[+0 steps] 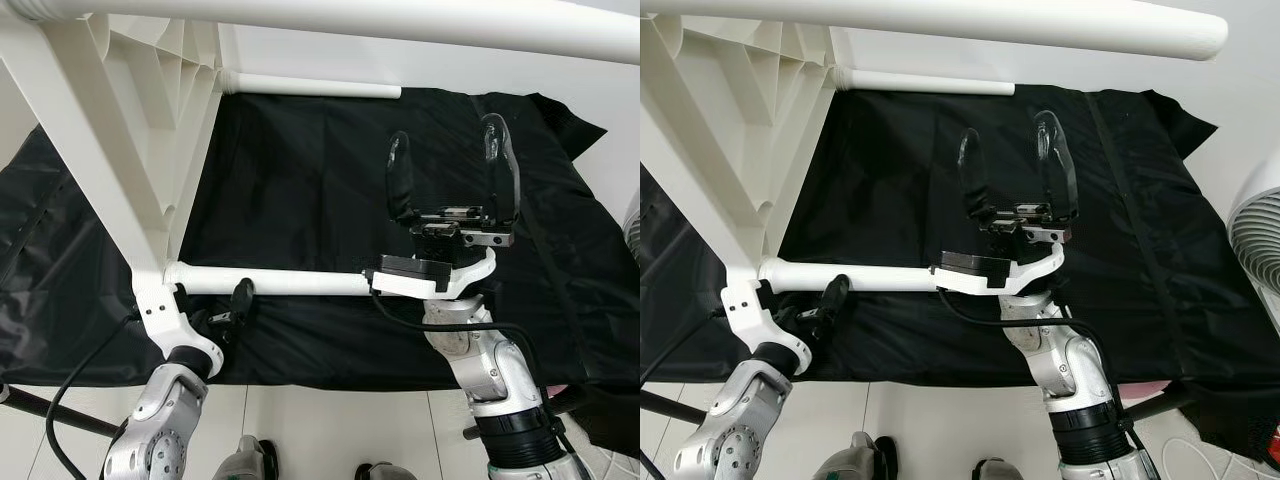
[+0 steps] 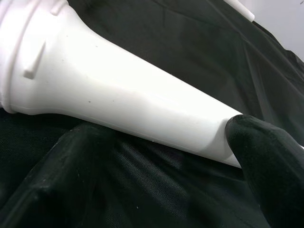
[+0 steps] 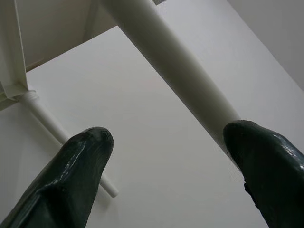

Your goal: Building children table

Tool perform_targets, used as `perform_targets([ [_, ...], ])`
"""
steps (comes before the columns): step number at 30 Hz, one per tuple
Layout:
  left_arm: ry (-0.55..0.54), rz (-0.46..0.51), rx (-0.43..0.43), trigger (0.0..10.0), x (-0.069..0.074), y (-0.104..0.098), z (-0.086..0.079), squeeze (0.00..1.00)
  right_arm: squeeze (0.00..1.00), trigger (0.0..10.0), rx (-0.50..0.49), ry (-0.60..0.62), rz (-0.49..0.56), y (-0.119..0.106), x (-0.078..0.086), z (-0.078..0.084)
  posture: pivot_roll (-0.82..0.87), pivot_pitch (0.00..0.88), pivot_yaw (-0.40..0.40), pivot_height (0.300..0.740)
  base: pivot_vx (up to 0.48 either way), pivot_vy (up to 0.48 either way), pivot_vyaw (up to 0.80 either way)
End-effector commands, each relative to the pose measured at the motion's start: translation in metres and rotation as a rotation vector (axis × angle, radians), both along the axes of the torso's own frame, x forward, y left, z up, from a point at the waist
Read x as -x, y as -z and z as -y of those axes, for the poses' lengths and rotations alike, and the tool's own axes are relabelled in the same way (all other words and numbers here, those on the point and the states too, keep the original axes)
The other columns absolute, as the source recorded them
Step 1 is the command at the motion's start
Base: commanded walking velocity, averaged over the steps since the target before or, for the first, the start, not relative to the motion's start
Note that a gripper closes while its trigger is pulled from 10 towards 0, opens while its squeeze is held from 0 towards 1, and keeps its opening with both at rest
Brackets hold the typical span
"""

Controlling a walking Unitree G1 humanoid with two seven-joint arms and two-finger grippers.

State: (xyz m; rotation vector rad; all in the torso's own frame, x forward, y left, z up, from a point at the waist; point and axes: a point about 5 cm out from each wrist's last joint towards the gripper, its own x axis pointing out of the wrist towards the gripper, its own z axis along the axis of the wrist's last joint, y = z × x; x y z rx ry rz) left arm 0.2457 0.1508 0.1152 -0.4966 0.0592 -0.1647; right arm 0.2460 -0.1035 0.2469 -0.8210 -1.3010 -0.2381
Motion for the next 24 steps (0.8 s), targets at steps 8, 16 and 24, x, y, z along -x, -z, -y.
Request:
perform_targets([
  [8, 0.035, -0.058, -0.018, 10.0, -0.006, 0.011, 0.003, 0.00, 0.00, 10.0, 0.021, -0.030, 0.030, -0.023, 0.006, 0.002, -0.01, 0.146, 0.073, 0.740, 0.000, 0.000, 0.00],
  [16, 0.023, -0.053, -0.015, 10.0, -0.006, 0.011, 0.002, 0.00, 0.00, 10.0, 0.034, -0.050, 0.043, -0.053, 0.008, 0.008, -0.01, 0.152, 0.054, 0.740, 0.000, 0.000, 0.00],
  [24, 0.015, -0.049, -0.011, 10.0, -0.008, 0.012, 0.002, 0.00, 0.00, 10.0, 0.077, -0.087, 0.019, -0.070, 0.002, 0.005, -0.02, 0.150, 0.046, 0.740, 0.000, 0.000, 0.00],
])
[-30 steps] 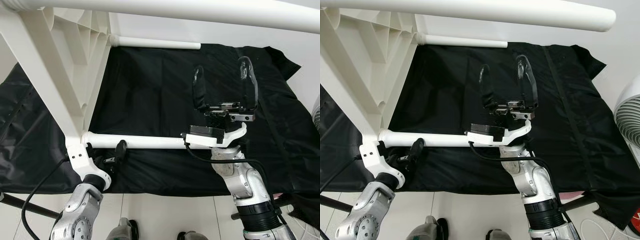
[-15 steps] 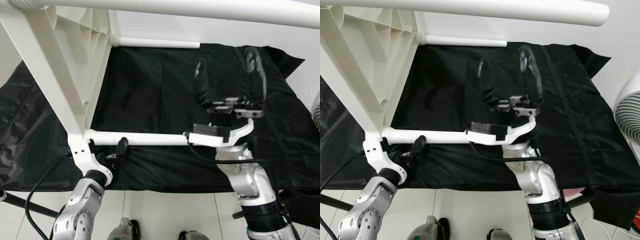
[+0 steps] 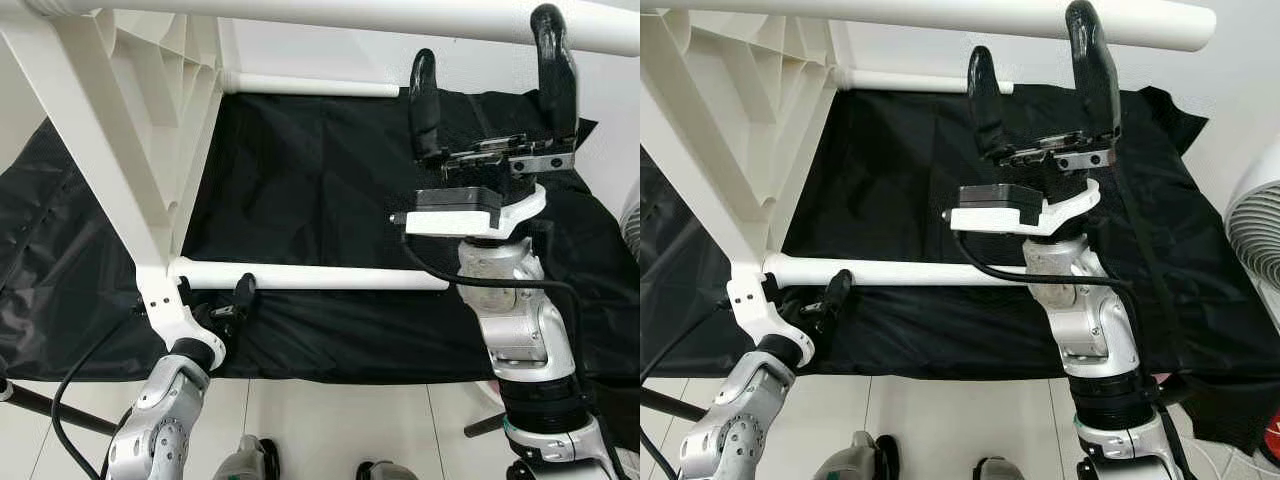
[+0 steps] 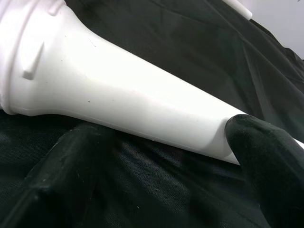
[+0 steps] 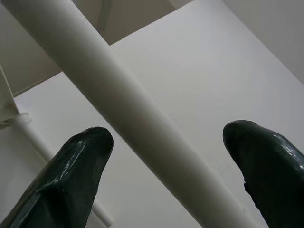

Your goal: Building children table

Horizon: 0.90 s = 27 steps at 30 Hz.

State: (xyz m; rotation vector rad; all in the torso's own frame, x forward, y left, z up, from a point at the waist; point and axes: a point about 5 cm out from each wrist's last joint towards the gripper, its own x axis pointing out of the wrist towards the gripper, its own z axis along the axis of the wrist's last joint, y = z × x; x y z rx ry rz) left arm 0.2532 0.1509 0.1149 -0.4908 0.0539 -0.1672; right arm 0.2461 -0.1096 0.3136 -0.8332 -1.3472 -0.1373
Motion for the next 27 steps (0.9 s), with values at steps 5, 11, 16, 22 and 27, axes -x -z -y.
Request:
perform_targets([
  [5, 0.015, -0.056, -0.011, 10.0, 0.000, 0.012, 0.001, 0.00, 0.00, 10.0, 0.063, -0.045, -0.030, -0.013, -0.002, -0.003, -0.03, 0.149, 0.048, 0.740, 0.000, 0.000, 0.00],
  [11, 0.018, -0.051, -0.016, 10.0, -0.001, 0.011, 0.001, 0.00, 0.00, 10.0, 0.123, -0.068, -0.065, -0.022, -0.005, -0.006, -0.03, 0.148, 0.054, 0.740, 0.000, 0.000, 0.00],
  [16, 0.019, -0.049, -0.018, 10.0, -0.002, 0.011, 0.001, 0.00, 0.00, 10.0, 0.150, -0.072, -0.073, -0.027, -0.006, -0.006, -0.03, 0.150, 0.060, 0.740, 0.000, 0.000, 0.00],
  [22, 0.021, -0.049, -0.018, 10.0, -0.002, 0.010, 0.000, 0.00, 0.00, 10.0, 0.229, -0.070, -0.097, -0.034, -0.009, -0.012, -0.04, 0.156, 0.085, 0.740, 0.000, 0.000, 0.00],
  [27, 0.039, -0.053, -0.021, 10.0, -0.005, 0.009, 0.002, 0.00, 0.00, 10.0, 0.366, -0.062, -0.106, -0.047, -0.012, -0.020, -0.06, 0.160, 0.107, 0.740, 0.000, 0.000, 0.00],
])
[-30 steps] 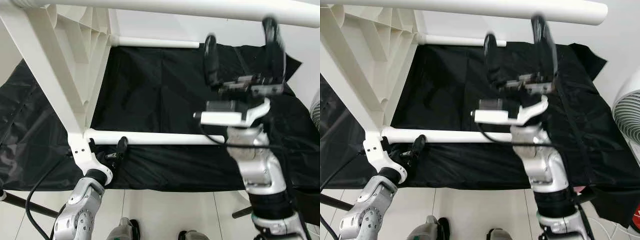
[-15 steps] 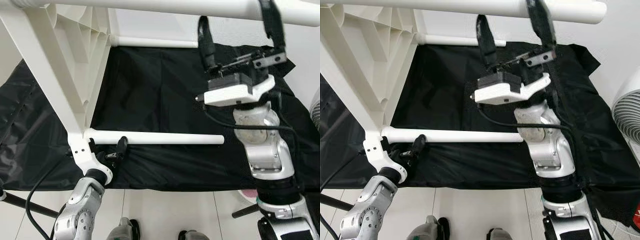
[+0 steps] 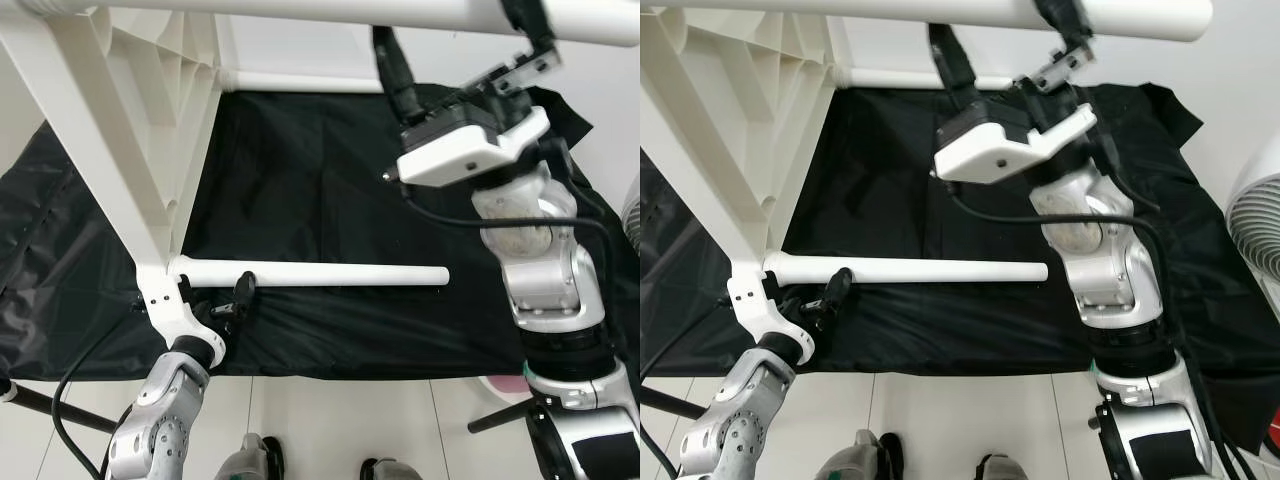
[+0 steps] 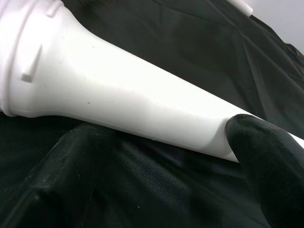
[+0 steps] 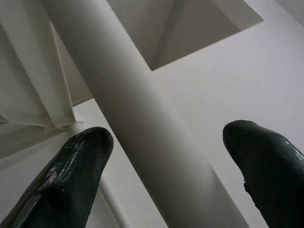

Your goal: Building children table

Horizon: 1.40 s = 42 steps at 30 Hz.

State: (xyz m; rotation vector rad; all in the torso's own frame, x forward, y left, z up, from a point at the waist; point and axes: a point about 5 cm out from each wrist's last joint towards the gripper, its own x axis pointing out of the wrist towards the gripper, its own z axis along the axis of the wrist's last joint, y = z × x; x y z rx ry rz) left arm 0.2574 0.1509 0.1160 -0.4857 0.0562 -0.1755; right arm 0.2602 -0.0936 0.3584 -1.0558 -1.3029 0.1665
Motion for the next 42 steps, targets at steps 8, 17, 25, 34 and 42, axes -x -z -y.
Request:
perform_targets([
  [8, 0.050, -0.051, -0.019, 10.0, -0.004, 0.009, 0.004, 0.00, 0.00, 10.0, 0.222, -0.039, -0.072, -0.009, -0.002, -0.012, -0.07, 0.162, 0.121, 0.740, 0.000, 0.000, 0.00],
  [17, 0.057, -0.050, -0.017, 10.0, -0.006, 0.008, 0.005, 0.00, 0.00, 10.0, 0.280, -0.063, -0.088, -0.019, -0.003, -0.020, -0.07, 0.162, 0.129, 0.740, 0.000, 0.000, 0.00],
  [25, 0.054, -0.050, -0.013, 10.0, -0.007, 0.007, 0.007, 0.00, 0.00, 10.0, 0.298, 0.016, -0.132, -0.002, -0.038, -0.018, -0.06, 0.164, 0.121, 0.740, 0.000, 0.000, 0.00],
  [34, 0.057, -0.048, -0.014, 10.0, -0.012, 0.006, 0.012, 0.00, 0.00, 0.0, 0.274, 0.084, -0.203, 0.005, -0.052, -0.008, -0.07, 0.164, 0.120, 0.740, 0.000, 0.000, 0.00],
  [42, 0.073, -0.048, -0.015, 10.0, -0.016, 0.004, 0.019, 0.00, 0.00, 0.0, 0.205, -0.003, -0.256, 0.017, -0.054, -0.007, -0.07, 0.164, 0.124, 0.740, 0.000, 0.000, 0.00],
])
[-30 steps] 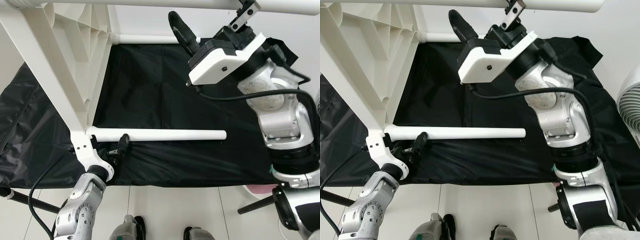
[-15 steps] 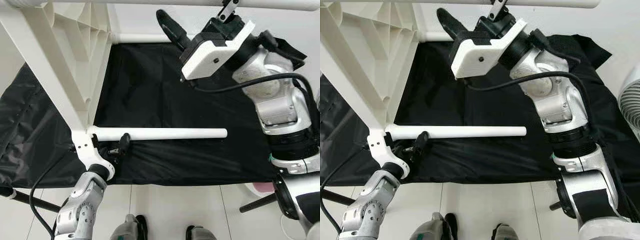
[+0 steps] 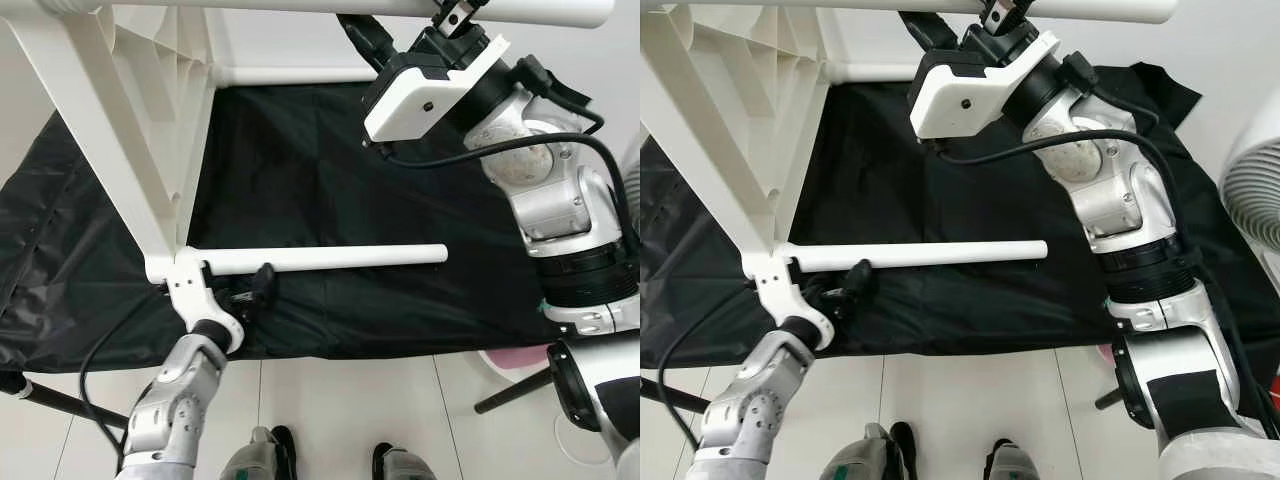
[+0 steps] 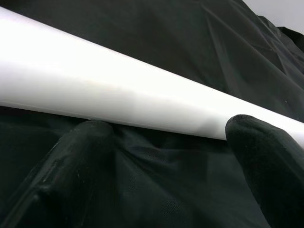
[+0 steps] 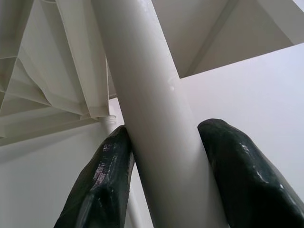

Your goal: Building children table

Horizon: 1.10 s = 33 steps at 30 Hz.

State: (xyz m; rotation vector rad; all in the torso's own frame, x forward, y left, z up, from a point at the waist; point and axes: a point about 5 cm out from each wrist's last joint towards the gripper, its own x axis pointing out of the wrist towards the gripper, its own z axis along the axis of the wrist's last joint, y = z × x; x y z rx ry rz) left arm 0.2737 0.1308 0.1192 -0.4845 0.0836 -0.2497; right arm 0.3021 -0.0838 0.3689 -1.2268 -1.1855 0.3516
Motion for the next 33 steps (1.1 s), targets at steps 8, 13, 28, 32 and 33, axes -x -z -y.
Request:
perform_targets([
  [8, -0.023, -0.061, -0.008, 10.0, -0.008, 0.007, 0.005, 0.00, 0.00, 0.0, -0.123, -0.075, -0.164, 0.030, -0.014, 0.011, -0.09, 0.161, 0.125, 0.740, 0.000, 0.000, 0.00],
  [13, -0.055, -0.064, -0.008, 10.0, -0.015, 0.003, 0.005, 0.00, 0.00, 0.0, -0.159, -0.061, -0.132, -0.005, -0.008, 0.016, -0.09, 0.162, 0.123, 0.740, 0.000, 0.000, 0.00],
  [28, -0.292, -0.136, 0.045, 10.0, -0.030, -0.011, -0.014, 0.00, 0.00, 0.0, -0.323, 0.082, -0.104, -0.078, 0.004, 0.057, -0.09, 0.160, 0.134, 0.740, 0.000, 0.000, 0.00],
  [32, -0.374, -0.164, 0.160, 10.0, -0.037, -0.018, -0.016, 0.00, 0.00, 0.0, -0.334, 0.080, -0.115, -0.079, 0.004, 0.058, -0.10, 0.166, 0.137, 0.740, 0.000, 0.000, 0.00],
  [33, -0.390, -0.167, 0.179, 10.0, -0.039, -0.021, -0.015, 0.00, 0.00, 0.0, -0.338, 0.080, -0.122, -0.079, 0.004, 0.058, -0.10, 0.166, 0.137, 0.740, 0.000, 0.000, 0.00],
])
